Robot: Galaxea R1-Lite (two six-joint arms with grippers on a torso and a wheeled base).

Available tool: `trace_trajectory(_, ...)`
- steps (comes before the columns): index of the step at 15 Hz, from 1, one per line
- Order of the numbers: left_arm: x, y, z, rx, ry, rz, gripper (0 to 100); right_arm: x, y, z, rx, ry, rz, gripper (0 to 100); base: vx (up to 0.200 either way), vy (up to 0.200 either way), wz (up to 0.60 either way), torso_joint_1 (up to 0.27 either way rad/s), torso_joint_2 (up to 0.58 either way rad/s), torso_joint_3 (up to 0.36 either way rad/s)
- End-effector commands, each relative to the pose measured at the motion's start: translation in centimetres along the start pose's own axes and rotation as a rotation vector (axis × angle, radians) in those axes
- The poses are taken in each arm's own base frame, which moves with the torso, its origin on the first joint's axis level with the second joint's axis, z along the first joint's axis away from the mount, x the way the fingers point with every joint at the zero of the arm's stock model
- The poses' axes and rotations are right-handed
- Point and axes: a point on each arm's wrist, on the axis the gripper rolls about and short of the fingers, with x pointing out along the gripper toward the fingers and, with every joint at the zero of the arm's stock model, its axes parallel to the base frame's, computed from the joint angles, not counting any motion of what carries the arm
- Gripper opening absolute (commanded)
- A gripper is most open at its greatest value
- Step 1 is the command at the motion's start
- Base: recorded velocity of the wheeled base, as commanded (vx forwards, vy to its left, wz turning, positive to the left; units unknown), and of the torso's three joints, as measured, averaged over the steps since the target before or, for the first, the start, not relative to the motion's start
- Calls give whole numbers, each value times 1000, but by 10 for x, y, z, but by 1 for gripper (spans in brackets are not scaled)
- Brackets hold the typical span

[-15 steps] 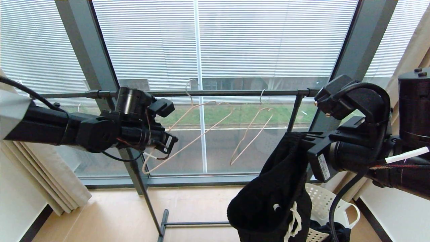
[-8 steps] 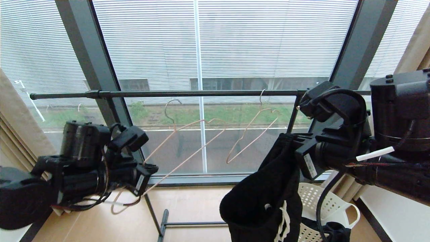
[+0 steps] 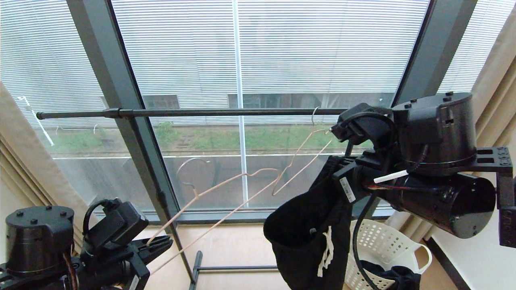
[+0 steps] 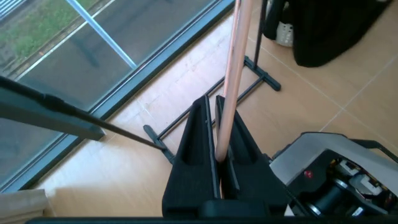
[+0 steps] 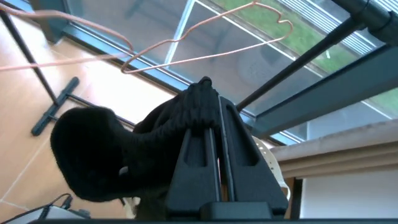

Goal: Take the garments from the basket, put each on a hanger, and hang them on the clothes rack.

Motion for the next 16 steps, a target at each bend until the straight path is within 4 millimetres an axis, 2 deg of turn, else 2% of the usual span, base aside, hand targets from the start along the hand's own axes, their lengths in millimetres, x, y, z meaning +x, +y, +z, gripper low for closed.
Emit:
trace_trajectory(1,1,-2,-2,1,8,-13,0,21,3,-4,-9,42,-48,0,0,0,0,0,0,0)
trace_trajectory(4,1,-6,0,13,1,-34,0,45,5,-7,2,59,-107,0,0,0,0,0,0,0)
trace_trajectory(7,0,-8,1,15,-25,-83,0,59,10,-10,1,74,-138,0,0,0,0,0,0,0)
trace_trajectory(12,2,-27,7,28,-51,-197,0,67,14,-12,10,69,-136,0,0,0,0,0,0,0)
trace_trajectory(16,4,-29,9,17,-48,-208,0,63,22,-11,16,55,-116,0,0,0,0,0,0,0)
